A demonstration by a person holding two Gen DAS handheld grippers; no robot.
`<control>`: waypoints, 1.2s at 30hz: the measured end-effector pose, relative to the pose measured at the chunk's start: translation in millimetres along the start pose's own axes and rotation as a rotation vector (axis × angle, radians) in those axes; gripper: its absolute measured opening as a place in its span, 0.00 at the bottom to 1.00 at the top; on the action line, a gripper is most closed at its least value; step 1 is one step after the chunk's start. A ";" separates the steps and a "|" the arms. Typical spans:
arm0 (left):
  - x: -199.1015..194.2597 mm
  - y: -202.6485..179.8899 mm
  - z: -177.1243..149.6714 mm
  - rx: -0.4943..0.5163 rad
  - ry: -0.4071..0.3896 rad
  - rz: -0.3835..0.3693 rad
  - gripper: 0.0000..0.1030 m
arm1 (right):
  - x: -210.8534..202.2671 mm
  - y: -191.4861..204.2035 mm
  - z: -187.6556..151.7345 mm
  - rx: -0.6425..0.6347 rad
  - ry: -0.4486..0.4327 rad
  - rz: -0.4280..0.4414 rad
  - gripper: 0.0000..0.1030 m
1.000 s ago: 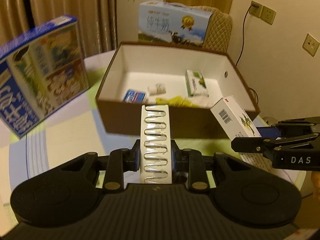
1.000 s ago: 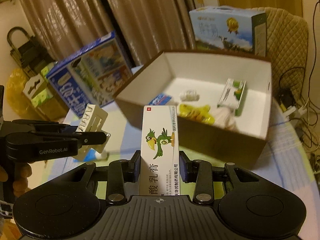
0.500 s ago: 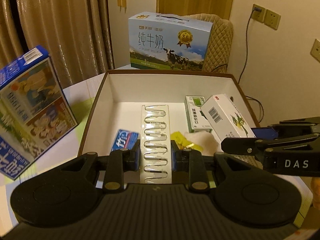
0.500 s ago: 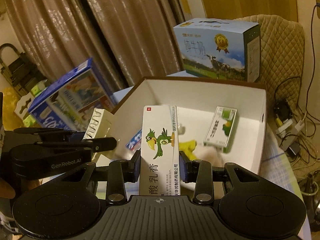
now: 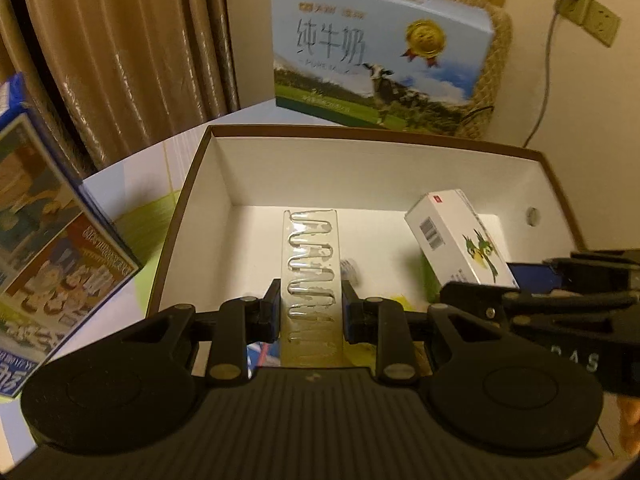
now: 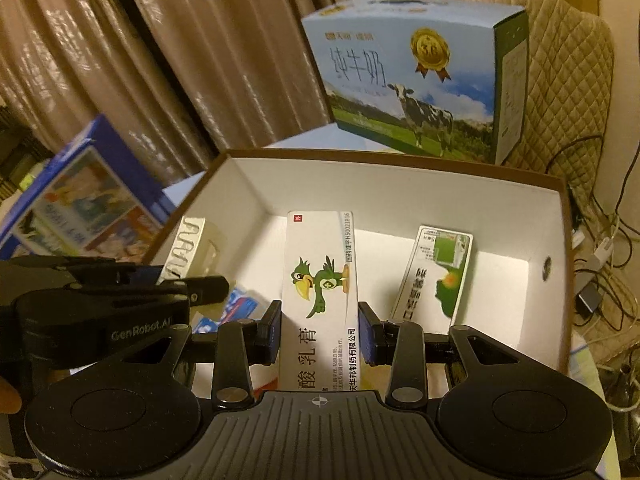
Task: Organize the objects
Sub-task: 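Lower both items into the brown box and open both grippers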
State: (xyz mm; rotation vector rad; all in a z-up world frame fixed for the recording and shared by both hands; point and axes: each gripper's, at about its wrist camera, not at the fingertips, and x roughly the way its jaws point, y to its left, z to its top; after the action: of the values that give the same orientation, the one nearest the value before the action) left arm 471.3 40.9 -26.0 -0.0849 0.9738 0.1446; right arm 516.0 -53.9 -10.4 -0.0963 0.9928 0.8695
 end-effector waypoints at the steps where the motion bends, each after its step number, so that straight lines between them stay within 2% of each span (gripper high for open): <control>1: 7.8 1.2 4.6 0.003 0.008 0.008 0.23 | 6.3 -0.9 3.2 0.006 0.006 -0.005 0.34; 9: 54.5 6.6 27.1 0.040 0.046 0.033 0.23 | 39.1 -8.2 17.8 0.036 0.032 -0.040 0.34; 18: 89.2 3.9 32.7 0.076 0.090 0.049 0.23 | 56.5 -14.7 23.1 0.053 0.041 -0.052 0.34; 25: 90.0 3.2 35.1 0.090 0.064 0.046 0.27 | 59.8 -16.9 26.1 0.059 0.038 -0.051 0.34; 36: 77.7 5.9 30.0 0.098 0.052 0.049 0.43 | 66.3 -23.5 27.2 0.108 0.035 -0.040 0.34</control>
State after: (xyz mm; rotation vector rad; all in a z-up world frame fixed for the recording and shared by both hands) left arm 537.9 57.4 -73.6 0.0256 1.0337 0.1399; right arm 567.3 -18.1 -52.5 -0.0399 1.0655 0.7781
